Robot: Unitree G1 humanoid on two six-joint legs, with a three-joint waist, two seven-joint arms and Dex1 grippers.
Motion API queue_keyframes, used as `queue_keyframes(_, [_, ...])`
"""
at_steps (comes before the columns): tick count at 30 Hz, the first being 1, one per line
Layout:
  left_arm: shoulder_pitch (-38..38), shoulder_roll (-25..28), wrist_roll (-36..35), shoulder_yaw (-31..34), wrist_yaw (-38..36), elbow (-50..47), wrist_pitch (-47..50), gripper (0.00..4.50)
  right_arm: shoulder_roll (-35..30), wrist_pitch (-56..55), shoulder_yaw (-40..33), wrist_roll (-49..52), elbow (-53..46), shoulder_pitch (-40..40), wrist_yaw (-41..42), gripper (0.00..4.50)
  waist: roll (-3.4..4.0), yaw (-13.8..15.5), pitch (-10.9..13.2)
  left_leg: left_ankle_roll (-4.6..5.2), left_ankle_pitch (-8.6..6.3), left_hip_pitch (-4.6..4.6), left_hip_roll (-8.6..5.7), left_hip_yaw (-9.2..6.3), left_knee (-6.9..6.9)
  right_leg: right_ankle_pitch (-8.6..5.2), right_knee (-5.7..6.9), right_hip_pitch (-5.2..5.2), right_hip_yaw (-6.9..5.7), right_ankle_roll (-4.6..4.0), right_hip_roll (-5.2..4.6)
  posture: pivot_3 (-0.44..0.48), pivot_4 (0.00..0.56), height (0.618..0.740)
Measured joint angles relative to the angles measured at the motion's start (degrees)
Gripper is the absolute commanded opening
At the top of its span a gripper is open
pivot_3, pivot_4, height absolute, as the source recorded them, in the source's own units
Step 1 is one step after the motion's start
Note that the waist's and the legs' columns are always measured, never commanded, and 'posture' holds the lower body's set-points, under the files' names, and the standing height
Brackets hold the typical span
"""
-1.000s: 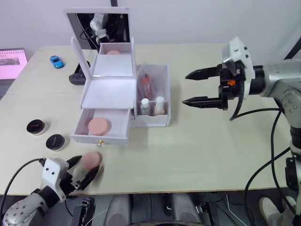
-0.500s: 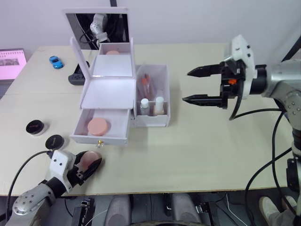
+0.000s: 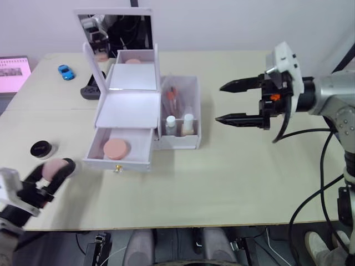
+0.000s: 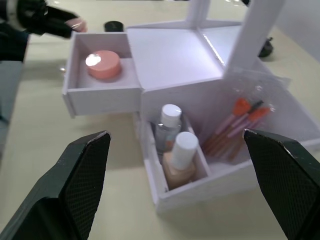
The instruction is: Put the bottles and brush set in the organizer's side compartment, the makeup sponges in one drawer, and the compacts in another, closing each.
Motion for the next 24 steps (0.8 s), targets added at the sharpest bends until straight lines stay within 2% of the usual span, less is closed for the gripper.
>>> queue_keyframes(4, [-5.1, 8.4, -3.6, 1.4, -2.0, -0.2, 3.6, 2.66, 0.2, 0.0, 0.1, 0.8, 0.4, -0.3, 1.3, 4.5, -0.01, 0.0, 0.0, -0.17, -0.1, 0.0, -0.01, 0.0, 0.04, 0.0, -0.13, -0.07, 0.0, 0.0, 0.0, 0.0, 0.15, 0.726])
queue_keyframes(7, [-11.5, 17.2, -5.7, -0.3, -5.6, -0.7, 6.9, 2.66, 0.1, 0.0, 0.1, 1.0, 0.5, -0.4, 1.7, 4.5, -0.05, 0.0, 0.1, -0.19, -0.11, -0.06, -0.01, 0.0, 0.04, 0.01, -0.22, -0.08, 0.0, -0.01, 0.0, 0.0, 0.15, 0.726])
queue_keyframes(9, [-17.0, 21.6, -7.1, -2.9, -7.7, -1.4, 8.6, 2.66, 0.0, 0.0, -0.1, 1.1, 0.3, -0.2, 1.4, 4.5, 0.11, -0.1, 0.1, -0.13, -0.07, -0.11, -0.01, 0.08, 0.01, 0.02, -0.35, 0.19, 0.01, -0.02, 0.0, 0.0, 0.15, 0.726])
queue_keyframes(11, [-22.7, 24.8, -7.5, -8.2, -9.9, -1.3, 10.4, 2.66, -0.3, 0.2, -0.8, 1.3, -0.5, 0.5, 0.5, 4.5, 0.12, -0.1, 0.1, -0.16, -0.09, -0.13, -0.02, 0.08, -0.02, 0.08, -0.34, 0.2, 0.02, -0.12, 0.01, 0.0, 0.15, 0.726])
queue_keyframes(14, [-28.8, 25.7, -6.8, -15.5, -14.0, 0.6, 11.0, 2.66, -1.7, 3.9, -2.5, 4.1, -2.7, 2.3, 0.1, 4.5, 0.1, -0.2, 0.1, -0.19, -0.15, -0.1, -0.02, 0.09, -0.18, 0.11, -0.34, 0.19, 0.03, -0.15, 0.05, 0.0, 0.15, 0.726])
queue_keyframes(18, [-37.9, 26.5, -2.5, -25.7, -20.9, 5.6, 10.6, 2.66, -4.6, 10.6, -5.9, 9.9, -6.9, 5.6, -0.5, 4.5, 0.08, 0.1, 0.1, -0.16, -0.14, 0.03, -0.02, 0.07, -0.64, 0.03, -0.4, 0.15, 0.03, -0.02, 0.11, 0.0, 0.15, 0.726])
queue_keyframes(24, [-44.8, 27.1, 2.8, -35.6, -27.2, 5.9, 10.8, 2.66, -7.5, 14.0, -11.8, 14.4, -11.9, 10.0, -3.8, 4.5, 0.06, 0.0, 0.1, -0.16, -0.14, 0.07, -0.02, 0.08, -0.69, 0.03, -0.52, 0.2, 0.03, -0.01, 0.11, 0.0, 0.15, 0.726])
